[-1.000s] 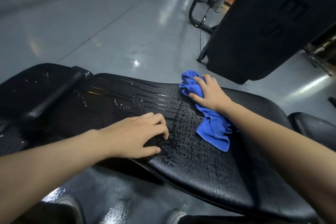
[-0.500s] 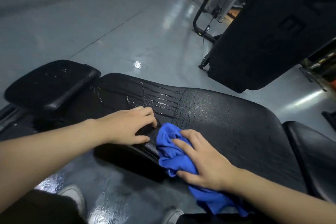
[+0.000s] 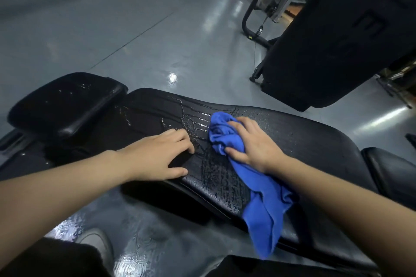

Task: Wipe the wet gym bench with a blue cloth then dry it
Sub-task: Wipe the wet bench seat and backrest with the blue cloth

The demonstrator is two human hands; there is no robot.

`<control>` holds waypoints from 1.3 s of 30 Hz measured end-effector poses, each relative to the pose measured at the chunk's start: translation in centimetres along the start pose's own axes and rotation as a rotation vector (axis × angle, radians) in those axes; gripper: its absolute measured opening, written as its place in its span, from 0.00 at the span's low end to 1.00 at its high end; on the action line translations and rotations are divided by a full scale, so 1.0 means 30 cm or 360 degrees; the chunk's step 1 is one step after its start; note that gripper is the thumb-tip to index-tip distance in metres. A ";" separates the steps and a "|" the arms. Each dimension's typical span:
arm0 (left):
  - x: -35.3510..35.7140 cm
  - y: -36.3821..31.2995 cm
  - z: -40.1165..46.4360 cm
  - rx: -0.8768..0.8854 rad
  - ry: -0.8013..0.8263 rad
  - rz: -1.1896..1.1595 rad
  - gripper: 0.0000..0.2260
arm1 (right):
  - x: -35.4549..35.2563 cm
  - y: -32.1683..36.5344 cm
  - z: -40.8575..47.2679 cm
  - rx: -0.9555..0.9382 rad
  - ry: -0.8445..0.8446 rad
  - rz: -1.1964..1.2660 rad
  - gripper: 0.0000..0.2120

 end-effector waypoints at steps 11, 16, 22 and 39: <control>-0.005 0.022 0.022 -0.0018 0.0082 0.0020 0.19 | 0.006 -0.286 0.169 0.0427 -0.0075 0.0029 0.33; -0.009 0.011 0.034 -0.0056 0.0182 0.0067 0.19 | -0.019 -0.211 0.058 0.0424 -0.0096 0.0041 0.39; -0.019 -0.017 0.030 -0.0070 0.0203 0.0158 0.20 | -0.034 0.063 -0.200 0.0085 -0.0020 0.0117 0.36; -0.012 -0.050 -0.044 -0.0119 0.0213 0.0274 0.28 | -0.041 0.113 -0.148 -0.0033 -0.0031 0.0104 0.35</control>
Point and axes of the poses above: each hand's wrist, its own z-axis towards the middle knuckle, its own x-axis out of the palm, y = z × x, the point moved 8 cm from there along z, towards the middle knuckle, and after that the axes turned 4 degrees about -y, right-handed, at the moved point
